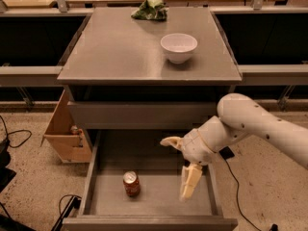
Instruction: Place coke can into middle drawer
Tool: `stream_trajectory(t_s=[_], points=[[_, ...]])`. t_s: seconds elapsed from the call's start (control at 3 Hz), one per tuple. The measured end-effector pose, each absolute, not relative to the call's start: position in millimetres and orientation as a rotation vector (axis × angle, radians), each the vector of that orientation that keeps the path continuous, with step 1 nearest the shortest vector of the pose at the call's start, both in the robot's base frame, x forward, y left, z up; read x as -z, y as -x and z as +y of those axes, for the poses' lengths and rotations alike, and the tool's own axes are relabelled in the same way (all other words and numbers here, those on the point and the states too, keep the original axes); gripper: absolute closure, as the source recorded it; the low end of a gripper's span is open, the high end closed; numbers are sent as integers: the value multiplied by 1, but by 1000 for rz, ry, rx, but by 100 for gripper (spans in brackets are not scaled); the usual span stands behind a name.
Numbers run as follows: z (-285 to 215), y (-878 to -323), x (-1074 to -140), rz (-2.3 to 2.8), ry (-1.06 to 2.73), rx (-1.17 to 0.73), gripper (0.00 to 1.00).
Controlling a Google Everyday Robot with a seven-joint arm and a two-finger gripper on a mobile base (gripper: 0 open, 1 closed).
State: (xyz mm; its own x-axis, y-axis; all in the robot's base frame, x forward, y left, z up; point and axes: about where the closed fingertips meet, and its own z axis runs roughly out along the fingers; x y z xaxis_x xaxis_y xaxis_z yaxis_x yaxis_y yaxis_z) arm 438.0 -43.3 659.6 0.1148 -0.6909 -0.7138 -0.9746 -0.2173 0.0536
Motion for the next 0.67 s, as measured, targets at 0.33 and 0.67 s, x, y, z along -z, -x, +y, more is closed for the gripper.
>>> stream_trajectory(t_s=[0.33,0.67], points=[[-70,-430,-701,1787,2027,-646,0],[-69,-429,-724,1800,2030,-572,0]])
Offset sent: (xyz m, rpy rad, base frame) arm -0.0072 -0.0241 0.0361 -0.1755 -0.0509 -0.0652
